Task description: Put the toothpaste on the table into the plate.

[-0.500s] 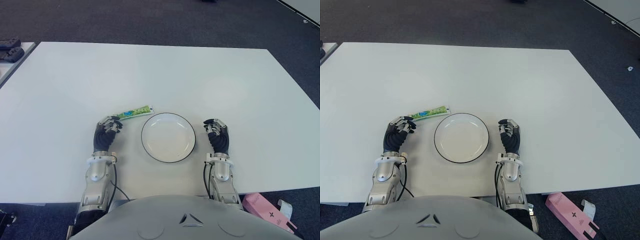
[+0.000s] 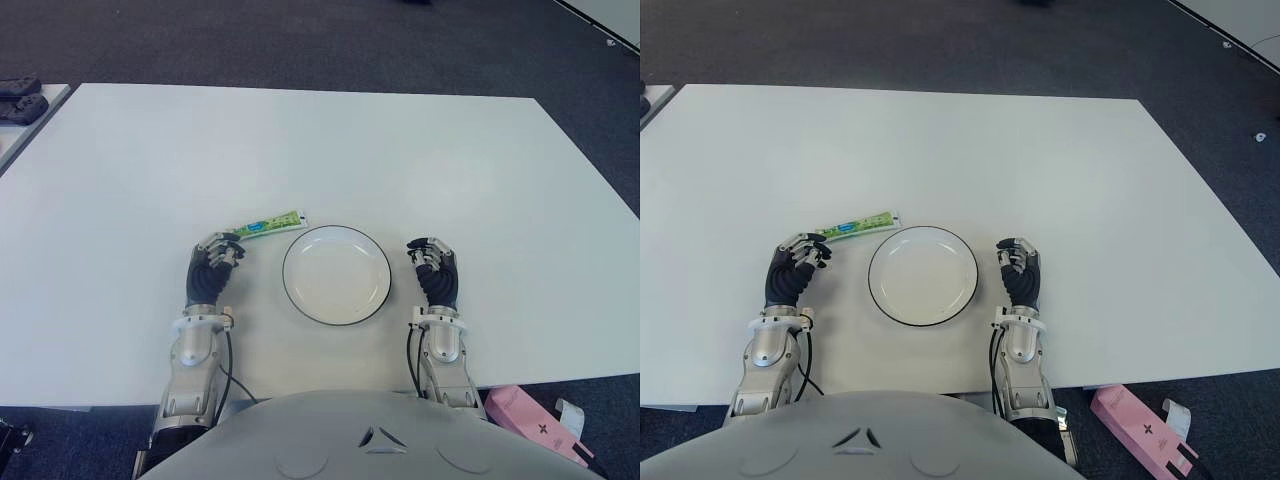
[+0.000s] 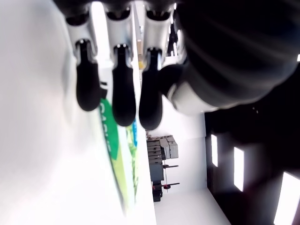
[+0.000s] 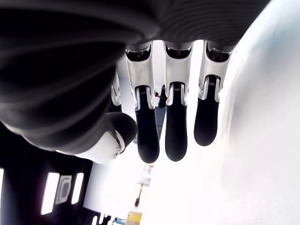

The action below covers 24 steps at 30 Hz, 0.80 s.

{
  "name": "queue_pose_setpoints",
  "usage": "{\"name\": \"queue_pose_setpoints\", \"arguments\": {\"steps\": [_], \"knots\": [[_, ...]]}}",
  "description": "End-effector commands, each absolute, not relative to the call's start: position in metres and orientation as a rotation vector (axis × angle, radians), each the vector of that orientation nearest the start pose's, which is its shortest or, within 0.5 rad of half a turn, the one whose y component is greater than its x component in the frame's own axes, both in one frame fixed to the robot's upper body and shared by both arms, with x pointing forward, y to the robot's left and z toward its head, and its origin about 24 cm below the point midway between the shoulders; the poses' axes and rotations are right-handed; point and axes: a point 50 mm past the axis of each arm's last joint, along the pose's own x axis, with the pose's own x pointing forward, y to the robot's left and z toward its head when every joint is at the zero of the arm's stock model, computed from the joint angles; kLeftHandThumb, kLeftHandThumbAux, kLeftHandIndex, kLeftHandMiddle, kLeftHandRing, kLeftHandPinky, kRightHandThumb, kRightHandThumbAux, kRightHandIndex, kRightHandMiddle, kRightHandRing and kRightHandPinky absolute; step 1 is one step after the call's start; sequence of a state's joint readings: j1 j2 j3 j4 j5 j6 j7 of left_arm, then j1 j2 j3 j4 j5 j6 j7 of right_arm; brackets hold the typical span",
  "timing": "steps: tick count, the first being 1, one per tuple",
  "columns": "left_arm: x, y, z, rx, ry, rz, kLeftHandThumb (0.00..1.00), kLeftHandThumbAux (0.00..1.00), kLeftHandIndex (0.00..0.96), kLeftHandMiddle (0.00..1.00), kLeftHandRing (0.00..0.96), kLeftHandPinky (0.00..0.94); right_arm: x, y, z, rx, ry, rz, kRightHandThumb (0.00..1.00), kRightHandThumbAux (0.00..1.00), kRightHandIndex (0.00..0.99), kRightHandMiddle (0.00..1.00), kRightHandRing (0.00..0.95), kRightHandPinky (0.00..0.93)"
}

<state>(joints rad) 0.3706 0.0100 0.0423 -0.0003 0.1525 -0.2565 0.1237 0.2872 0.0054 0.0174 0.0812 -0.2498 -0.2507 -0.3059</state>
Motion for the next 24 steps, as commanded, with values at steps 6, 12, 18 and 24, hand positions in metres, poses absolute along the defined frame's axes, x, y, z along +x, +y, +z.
{"name": "queue_pose_setpoints", "arguments": {"steps": [6, 12, 18, 24], "knots": [[0.168, 0.184, 0.007, 0.324, -0.008, 0.216, 0.700, 0.720, 0.432, 0.567, 0.554, 0.546, 0.183, -0.169, -0.012, -0.251, 0.086, -0.287, 0.707, 0.724, 0.426, 0.471, 0.457, 0.460], [0.172, 0.191, 0.017, 0.426, -0.068, 0.216, 0.698, 0.721, 0.432, 0.577, 0.564, 0.555, 0.183, -0.169, -0.013, -0.253, 0.084, -0.286, 0.707, 0.724, 0.426, 0.471, 0.460, 0.467], [0.181, 0.194, 0.027, 0.557, -0.103, 0.225, 0.699, 0.721, 0.433, 0.591, 0.577, 0.556, 0.183, -0.169, -0.013, -0.249, 0.083, -0.286, 0.707, 0.725, 0.426, 0.469, 0.459, 0.459], [0.190, 0.196, 0.033, 0.701, -0.131, 0.237, 0.702, 0.721, 0.433, 0.637, 0.627, 0.601, 0.184, -0.169, -0.013, -0.242, 0.081, -0.283, 0.707, 0.725, 0.425, 0.471, 0.461, 0.465]]}}
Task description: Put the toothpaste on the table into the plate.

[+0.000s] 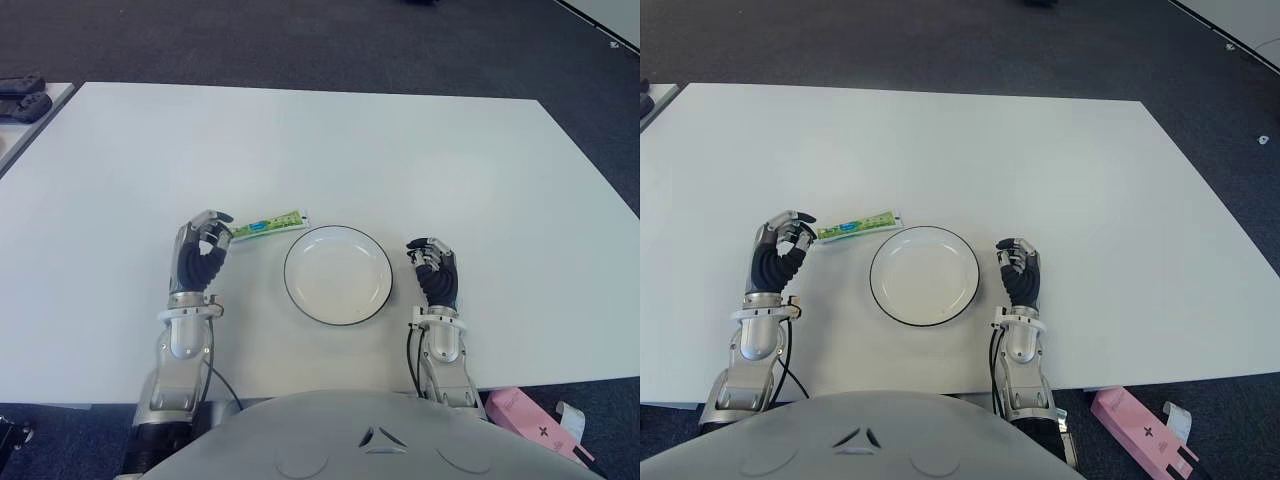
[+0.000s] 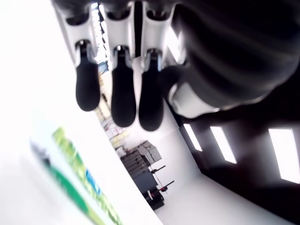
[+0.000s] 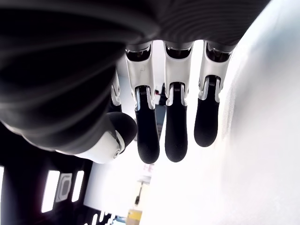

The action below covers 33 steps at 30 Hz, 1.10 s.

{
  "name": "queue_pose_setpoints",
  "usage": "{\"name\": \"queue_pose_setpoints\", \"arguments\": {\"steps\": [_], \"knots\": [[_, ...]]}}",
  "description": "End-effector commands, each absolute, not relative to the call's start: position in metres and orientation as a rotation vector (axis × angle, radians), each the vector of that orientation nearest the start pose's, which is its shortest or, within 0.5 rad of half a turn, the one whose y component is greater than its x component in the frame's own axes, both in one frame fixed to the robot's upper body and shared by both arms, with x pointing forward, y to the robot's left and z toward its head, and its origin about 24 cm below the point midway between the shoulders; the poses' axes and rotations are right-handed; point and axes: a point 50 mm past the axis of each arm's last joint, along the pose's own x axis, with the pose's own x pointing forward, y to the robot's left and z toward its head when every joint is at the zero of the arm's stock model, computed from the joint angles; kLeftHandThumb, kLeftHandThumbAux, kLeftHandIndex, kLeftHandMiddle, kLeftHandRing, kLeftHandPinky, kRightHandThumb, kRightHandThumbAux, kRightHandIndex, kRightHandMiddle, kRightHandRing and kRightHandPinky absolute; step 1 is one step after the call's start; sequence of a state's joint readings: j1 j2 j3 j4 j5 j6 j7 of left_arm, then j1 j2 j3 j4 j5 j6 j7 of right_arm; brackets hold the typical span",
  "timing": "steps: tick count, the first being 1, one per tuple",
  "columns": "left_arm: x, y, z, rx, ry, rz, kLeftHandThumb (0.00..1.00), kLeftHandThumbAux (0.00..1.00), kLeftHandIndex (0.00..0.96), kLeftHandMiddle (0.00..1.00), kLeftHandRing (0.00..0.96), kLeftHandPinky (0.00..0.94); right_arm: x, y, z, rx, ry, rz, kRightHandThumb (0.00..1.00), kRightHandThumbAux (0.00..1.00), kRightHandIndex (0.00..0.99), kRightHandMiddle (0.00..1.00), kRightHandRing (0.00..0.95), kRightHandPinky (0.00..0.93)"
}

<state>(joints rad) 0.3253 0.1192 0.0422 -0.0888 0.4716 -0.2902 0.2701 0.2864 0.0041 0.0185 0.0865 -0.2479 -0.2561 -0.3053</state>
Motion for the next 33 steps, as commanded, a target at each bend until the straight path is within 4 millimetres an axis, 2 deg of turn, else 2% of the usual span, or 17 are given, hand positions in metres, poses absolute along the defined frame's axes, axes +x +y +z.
{"name": "queue_pose_setpoints", "arguments": {"steps": [1, 3, 5, 9, 10, 11, 13, 14, 19, 23, 29, 33], "knots": [[0.191, 0.196, 0.033, 0.720, -0.135, 0.238, 0.703, 0.720, 0.434, 0.650, 0.643, 0.616, 0.184, -0.170, -0.013, -0.241, 0.081, -0.283, 0.707, 0.726, 0.424, 0.471, 0.461, 0.465], [0.194, 0.195, 0.035, 0.764, -0.149, 0.236, 0.705, 0.720, 0.434, 0.666, 0.663, 0.636, 0.184, -0.170, -0.013, -0.243, 0.079, -0.284, 0.707, 0.726, 0.424, 0.471, 0.462, 0.466], [0.197, 0.193, 0.037, 0.807, -0.160, 0.225, 0.705, 0.720, 0.433, 0.665, 0.659, 0.611, 0.184, -0.170, -0.013, -0.249, 0.079, -0.283, 0.707, 0.725, 0.425, 0.471, 0.460, 0.457], [0.203, 0.192, 0.039, 0.884, -0.161, 0.167, 0.688, 0.720, 0.419, 0.480, 0.476, 0.456, 0.184, -0.170, -0.013, -0.259, 0.085, -0.282, 0.707, 0.726, 0.425, 0.470, 0.457, 0.454], [0.204, 0.192, 0.040, 0.903, -0.157, 0.152, 0.540, 0.679, 0.344, 0.405, 0.413, 0.406, 0.184, -0.170, -0.013, -0.260, 0.086, -0.282, 0.707, 0.726, 0.425, 0.470, 0.456, 0.452], [0.206, 0.194, 0.040, 0.938, -0.142, 0.127, 0.441, 0.653, 0.296, 0.357, 0.372, 0.374, 0.184, -0.170, -0.013, -0.260, 0.085, -0.282, 0.707, 0.726, 0.425, 0.469, 0.455, 0.450], [0.211, 0.196, 0.040, 1.002, -0.108, 0.086, 0.383, 0.584, 0.218, 0.283, 0.311, 0.331, 0.184, -0.170, -0.012, -0.261, 0.084, -0.282, 0.707, 0.726, 0.425, 0.469, 0.454, 0.449], [0.212, 0.198, 0.040, 1.029, -0.091, 0.071, 0.378, 0.533, 0.165, 0.232, 0.266, 0.299, 0.183, -0.170, -0.012, -0.262, 0.084, -0.283, 0.707, 0.726, 0.425, 0.468, 0.453, 0.449], [0.220, 0.200, 0.037, 1.175, -0.026, -0.001, 0.401, 0.395, 0.044, 0.103, 0.141, 0.198, 0.183, -0.170, -0.012, -0.261, 0.086, -0.284, 0.707, 0.726, 0.425, 0.468, 0.452, 0.451], [0.227, 0.198, 0.037, 1.267, -0.011, -0.045, 0.426, 0.301, 0.009, 0.025, 0.036, 0.088, 0.182, -0.171, -0.011, -0.263, 0.084, -0.282, 0.707, 0.725, 0.425, 0.470, 0.456, 0.460], [0.237, 0.195, 0.033, 1.350, 0.015, -0.137, 0.463, 0.216, 0.000, 0.002, 0.003, 0.020, 0.182, -0.172, -0.011, -0.263, 0.077, -0.285, 0.707, 0.725, 0.425, 0.474, 0.464, 0.472], [0.240, 0.195, 0.031, 1.376, 0.023, -0.168, 0.472, 0.192, 0.000, 0.000, 0.000, 0.009, 0.181, -0.173, -0.011, -0.263, 0.085, -0.290, 0.707, 0.725, 0.425, 0.473, 0.463, 0.468]]}}
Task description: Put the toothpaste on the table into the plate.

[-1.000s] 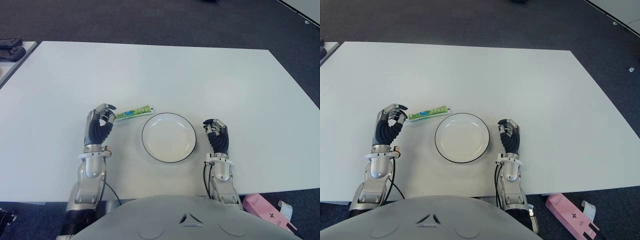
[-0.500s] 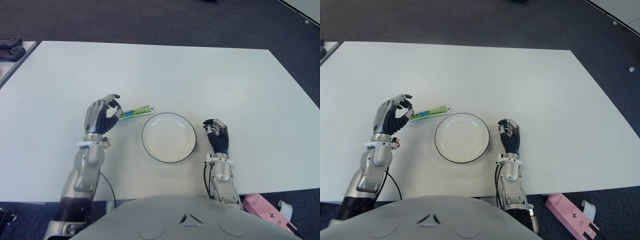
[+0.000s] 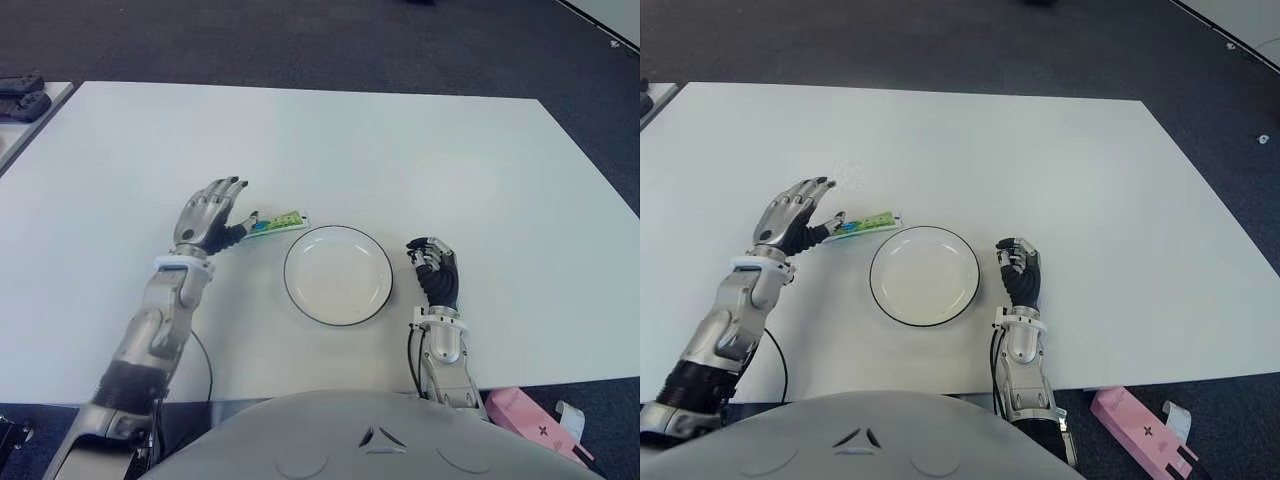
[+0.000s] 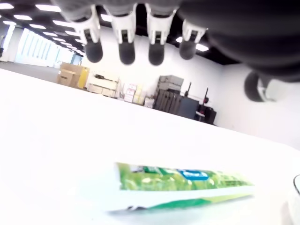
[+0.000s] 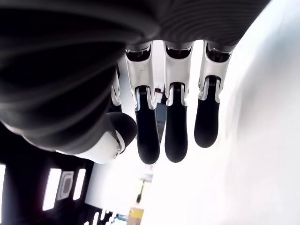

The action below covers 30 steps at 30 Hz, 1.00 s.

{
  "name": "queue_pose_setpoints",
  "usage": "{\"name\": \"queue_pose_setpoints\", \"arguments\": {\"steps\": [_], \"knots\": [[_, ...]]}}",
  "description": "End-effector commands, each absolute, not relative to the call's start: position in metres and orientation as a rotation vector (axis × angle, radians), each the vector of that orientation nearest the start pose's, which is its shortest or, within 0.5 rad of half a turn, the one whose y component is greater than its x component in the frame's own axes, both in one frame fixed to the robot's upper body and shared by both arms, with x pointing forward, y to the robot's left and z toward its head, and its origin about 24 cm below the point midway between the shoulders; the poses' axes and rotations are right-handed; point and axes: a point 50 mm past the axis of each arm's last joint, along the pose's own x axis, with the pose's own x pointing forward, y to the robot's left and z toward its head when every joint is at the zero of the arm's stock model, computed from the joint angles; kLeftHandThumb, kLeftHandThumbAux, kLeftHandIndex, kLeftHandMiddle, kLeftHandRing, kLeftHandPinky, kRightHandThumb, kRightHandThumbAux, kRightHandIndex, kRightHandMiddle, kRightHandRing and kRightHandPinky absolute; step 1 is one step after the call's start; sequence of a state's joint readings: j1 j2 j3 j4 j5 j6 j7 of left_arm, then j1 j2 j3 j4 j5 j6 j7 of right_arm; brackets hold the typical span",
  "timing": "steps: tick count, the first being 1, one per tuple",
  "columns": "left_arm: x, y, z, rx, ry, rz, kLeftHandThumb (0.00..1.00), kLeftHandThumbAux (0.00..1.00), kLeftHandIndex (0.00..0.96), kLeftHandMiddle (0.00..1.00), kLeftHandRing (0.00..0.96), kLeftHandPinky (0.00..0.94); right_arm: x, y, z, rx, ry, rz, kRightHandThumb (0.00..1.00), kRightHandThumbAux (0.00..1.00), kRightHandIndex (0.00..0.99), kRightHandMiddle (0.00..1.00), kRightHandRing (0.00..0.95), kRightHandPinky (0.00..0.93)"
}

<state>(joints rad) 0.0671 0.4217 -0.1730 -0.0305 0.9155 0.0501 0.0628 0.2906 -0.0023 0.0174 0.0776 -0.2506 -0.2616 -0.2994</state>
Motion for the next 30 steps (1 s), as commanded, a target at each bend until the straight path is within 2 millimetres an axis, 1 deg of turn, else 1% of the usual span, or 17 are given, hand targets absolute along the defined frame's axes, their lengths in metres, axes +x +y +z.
{"name": "queue_pose_setpoints", "arguments": {"steps": [1, 8, 11, 19, 23, 30], "knots": [[0.240, 0.195, 0.030, 1.383, 0.023, -0.178, 0.470, 0.178, 0.000, 0.000, 0.000, 0.006, 0.181, -0.173, -0.011, -0.263, 0.087, -0.291, 0.707, 0.725, 0.425, 0.471, 0.460, 0.460], [0.243, 0.192, 0.025, 1.418, 0.013, -0.254, 0.448, 0.118, 0.000, 0.000, 0.000, 0.000, 0.180, -0.174, -0.011, -0.268, 0.095, -0.300, 0.706, 0.726, 0.424, 0.457, 0.438, 0.422], [0.245, 0.190, 0.023, 1.438, -0.001, -0.294, 0.431, 0.110, 0.000, 0.000, 0.000, 0.000, 0.180, -0.174, -0.011, -0.275, 0.098, -0.297, 0.706, 0.726, 0.424, 0.454, 0.434, 0.423], [0.247, 0.187, 0.016, 1.494, -0.024, -0.409, 0.392, 0.112, 0.000, 0.000, 0.000, 0.000, 0.179, -0.173, -0.009, -0.275, 0.101, -0.292, 0.706, 0.726, 0.425, 0.454, 0.435, 0.433], [0.248, 0.184, 0.010, 1.553, 0.001, -0.504, 0.374, 0.118, 0.000, 0.000, 0.000, 0.000, 0.179, -0.173, -0.008, -0.279, 0.105, -0.290, 0.705, 0.726, 0.424, 0.461, 0.440, 0.435], [0.246, 0.179, 0.005, 1.615, 0.041, -0.641, 0.372, 0.133, 0.000, 0.000, 0.000, 0.000, 0.177, -0.174, -0.008, -0.286, 0.113, -0.295, 0.705, 0.726, 0.423, 0.467, 0.444, 0.441]]}}
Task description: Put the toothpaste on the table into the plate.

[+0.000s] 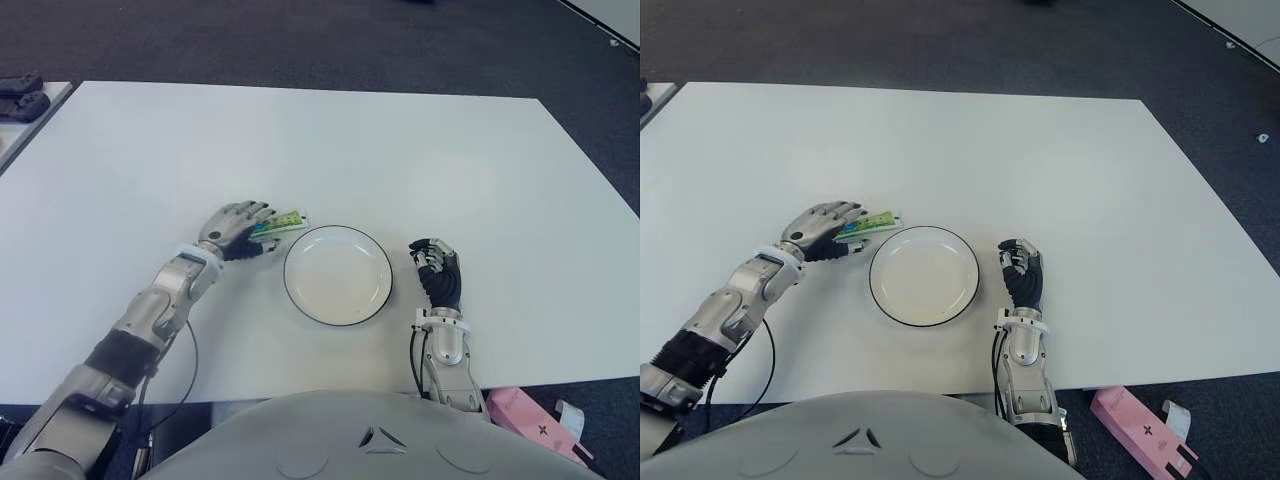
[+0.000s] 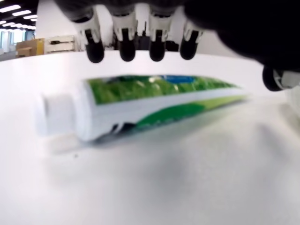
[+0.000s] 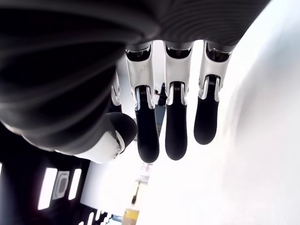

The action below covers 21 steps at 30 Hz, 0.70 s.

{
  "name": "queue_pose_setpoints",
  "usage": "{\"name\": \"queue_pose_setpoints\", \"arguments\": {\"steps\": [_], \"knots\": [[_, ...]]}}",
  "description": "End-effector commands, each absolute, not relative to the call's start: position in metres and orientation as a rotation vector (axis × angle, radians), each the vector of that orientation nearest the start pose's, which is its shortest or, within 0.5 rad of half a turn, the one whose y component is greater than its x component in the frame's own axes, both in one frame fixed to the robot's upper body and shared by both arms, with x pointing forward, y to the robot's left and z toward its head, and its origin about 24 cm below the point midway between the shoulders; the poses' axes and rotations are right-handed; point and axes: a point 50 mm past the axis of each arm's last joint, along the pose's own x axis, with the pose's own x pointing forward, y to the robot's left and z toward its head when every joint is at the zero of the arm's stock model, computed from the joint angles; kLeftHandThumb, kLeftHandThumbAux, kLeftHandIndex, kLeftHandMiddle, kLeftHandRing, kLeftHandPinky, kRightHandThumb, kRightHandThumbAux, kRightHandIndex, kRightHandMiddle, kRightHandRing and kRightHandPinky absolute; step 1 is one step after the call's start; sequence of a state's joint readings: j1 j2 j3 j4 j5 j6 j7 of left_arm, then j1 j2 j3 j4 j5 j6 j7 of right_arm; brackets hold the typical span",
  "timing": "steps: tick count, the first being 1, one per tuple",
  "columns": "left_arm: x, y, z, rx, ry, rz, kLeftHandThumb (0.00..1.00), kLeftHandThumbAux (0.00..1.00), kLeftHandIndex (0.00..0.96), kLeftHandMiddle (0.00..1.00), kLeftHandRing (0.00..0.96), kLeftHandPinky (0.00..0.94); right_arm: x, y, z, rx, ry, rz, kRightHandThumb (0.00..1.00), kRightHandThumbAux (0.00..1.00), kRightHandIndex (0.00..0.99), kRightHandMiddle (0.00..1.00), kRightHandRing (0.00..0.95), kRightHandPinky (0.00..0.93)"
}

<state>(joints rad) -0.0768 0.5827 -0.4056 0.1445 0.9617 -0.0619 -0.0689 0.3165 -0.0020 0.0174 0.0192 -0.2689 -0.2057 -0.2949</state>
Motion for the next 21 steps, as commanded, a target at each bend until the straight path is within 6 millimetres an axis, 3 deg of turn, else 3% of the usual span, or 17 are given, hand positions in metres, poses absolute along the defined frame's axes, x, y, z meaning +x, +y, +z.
{"name": "queue_pose_setpoints", "arguments": {"steps": [1, 21], "knots": [[0.246, 0.179, 0.005, 1.619, 0.044, -0.652, 0.372, 0.133, 0.000, 0.000, 0.000, 0.000, 0.177, -0.174, -0.008, -0.286, 0.113, -0.295, 0.705, 0.726, 0.423, 0.467, 0.445, 0.443], [0.234, 0.171, 0.000, 1.807, 0.085, -1.050, 0.362, 0.169, 0.000, 0.000, 0.000, 0.000, 0.173, -0.173, -0.008, -0.256, 0.104, -0.304, 0.706, 0.726, 0.425, 0.471, 0.458, 0.459]]}}
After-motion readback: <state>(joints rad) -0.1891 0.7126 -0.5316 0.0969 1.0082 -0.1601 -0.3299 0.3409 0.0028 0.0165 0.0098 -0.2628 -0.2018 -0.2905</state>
